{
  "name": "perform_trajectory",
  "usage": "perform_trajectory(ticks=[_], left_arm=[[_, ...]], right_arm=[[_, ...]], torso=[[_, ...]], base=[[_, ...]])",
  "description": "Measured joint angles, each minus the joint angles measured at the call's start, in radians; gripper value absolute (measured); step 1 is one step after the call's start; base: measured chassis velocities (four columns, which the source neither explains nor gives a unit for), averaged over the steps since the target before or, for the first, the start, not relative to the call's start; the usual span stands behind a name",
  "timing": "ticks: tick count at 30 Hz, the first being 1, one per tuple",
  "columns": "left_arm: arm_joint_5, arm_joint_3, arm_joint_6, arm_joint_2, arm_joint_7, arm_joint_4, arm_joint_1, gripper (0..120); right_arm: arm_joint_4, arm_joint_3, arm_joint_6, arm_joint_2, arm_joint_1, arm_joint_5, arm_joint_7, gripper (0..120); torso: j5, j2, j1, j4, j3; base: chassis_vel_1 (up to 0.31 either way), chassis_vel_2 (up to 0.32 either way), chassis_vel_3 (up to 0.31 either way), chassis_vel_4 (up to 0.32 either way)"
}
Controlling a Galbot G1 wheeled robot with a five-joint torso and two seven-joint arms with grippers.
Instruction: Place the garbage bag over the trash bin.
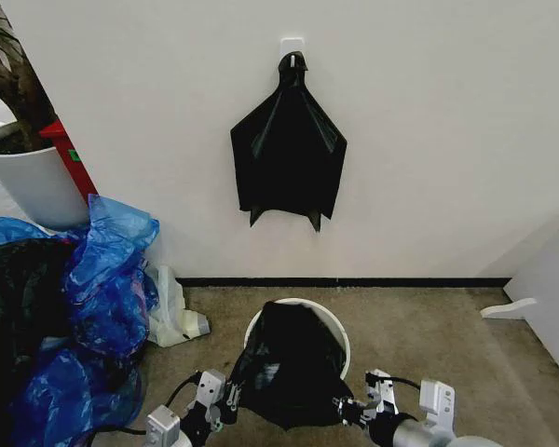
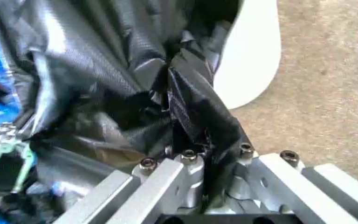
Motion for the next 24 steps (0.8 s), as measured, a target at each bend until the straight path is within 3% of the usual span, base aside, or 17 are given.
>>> perform_trajectory(ticks=[6, 14, 20, 24], left_arm=[[0.03, 0.027, -0.036, -0.033, -0.005, 0.105, -0.078, 0], [0.051, 0.044, -0.06, -0.059, 0.01, 0.165, -0.119, 0], [0.071, 0.051, -0.108, -0.082, 0.028, 0.218, -0.139, 0], [0.082, 0.055, -0.142, -0.117, 0.039, 0.28, -0.168, 0]], right_arm=[[-0.058, -0.001, 0.018, 0.019, 0.001, -0.043, -0.01, 0], [-0.11, 0.003, 0.04, 0.033, -0.009, -0.091, -0.026, 0], [-0.168, 0.001, 0.078, 0.053, -0.001, -0.173, -0.084, 0], [-0.222, 0.003, 0.137, 0.062, -0.003, -0.299, -0.19, 0]], torso=[[0.0001, 0.0, 0.0, 0.0, 0.0], [0.0002, 0.0, 0.0, 0.0, 0.0], [0.0003, 0.0, 0.0, 0.0001, 0.0], [0.0003, 0.0, 0.0, 0.0, 0.0]], base=[[0.0, 0.0, 0.0, 0.0], [0.0, 0.0, 0.0, 0.0], [0.0, 0.0, 0.0, 0.0], [0.0, 0.0, 0.0, 0.0]])
